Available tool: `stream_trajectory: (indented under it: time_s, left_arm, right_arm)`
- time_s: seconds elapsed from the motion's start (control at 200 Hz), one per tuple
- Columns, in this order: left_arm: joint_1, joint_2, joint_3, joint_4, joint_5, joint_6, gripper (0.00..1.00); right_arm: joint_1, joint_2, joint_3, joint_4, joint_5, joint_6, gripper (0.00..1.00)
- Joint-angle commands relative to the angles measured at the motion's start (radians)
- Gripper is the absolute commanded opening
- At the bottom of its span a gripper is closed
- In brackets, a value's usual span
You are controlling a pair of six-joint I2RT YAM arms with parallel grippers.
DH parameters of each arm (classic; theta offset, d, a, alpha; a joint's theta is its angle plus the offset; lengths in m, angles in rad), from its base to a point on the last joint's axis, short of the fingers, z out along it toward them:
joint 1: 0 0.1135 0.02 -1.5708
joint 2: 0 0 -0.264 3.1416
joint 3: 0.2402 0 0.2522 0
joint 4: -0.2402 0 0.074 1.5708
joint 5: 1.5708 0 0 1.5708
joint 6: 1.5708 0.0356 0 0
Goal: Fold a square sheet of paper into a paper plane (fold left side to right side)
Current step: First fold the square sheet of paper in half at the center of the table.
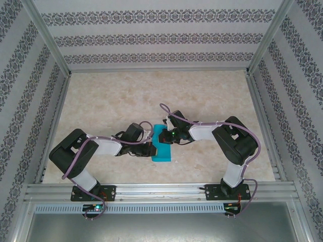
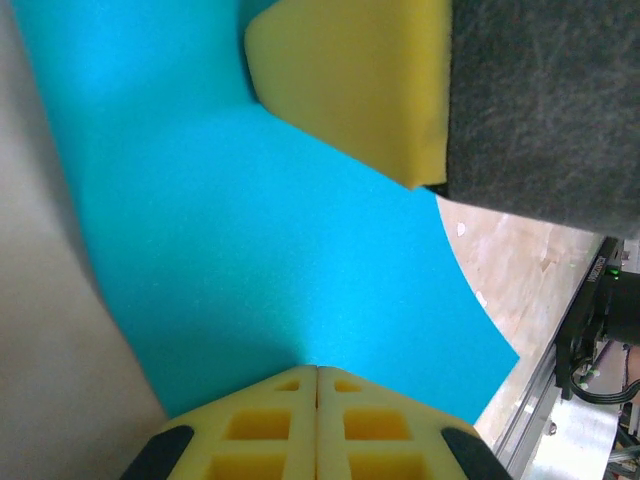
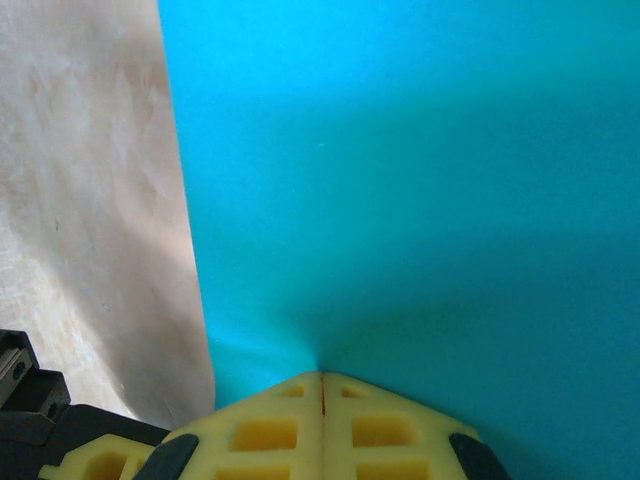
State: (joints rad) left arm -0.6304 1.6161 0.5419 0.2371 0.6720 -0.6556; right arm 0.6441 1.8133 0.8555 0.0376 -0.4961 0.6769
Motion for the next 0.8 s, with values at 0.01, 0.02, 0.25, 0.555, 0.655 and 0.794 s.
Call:
stream_trajectory:
  time_s: [0.01, 0.02, 0.25, 0.555, 0.655, 0.794]
  left_arm:
    - [-0.031, -0.023, -0.063, -0.065, -0.011, -0.003, 0.06]
    - [-0.032, -0.027, -0.066, -0.069, -0.011, -0.003, 0.06]
    - [-0.063, -0.103, -0.127, -0.14, -0.029, -0.007, 0.06]
    - [-0.067, -0.234, -0.135, -0.245, -0.063, -0.006, 0.06]
    - [-0.062, -0.309, -0.092, -0.303, -0.084, -0.003, 0.06]
    - [-0.033, -0.373, -0.008, -0.37, -0.086, 0.019, 0.07]
  right_arm:
    - [-0.002, 0.057, -0.013, -0.124, 0.093, -0.033, 0.0]
    - [-0.003, 0.058, -0.012, -0.125, 0.094, -0.033, 0.0]
    - [-0.003, 0.06, -0.004, -0.139, 0.097, -0.043, 0.0]
    - [-0.002, 0.049, -0.01, -0.139, 0.093, -0.052, 0.0]
    - [0.001, 0.039, -0.015, -0.135, 0.092, -0.057, 0.0]
    - [0.004, 0.029, -0.015, -0.135, 0.09, -0.062, 0.0]
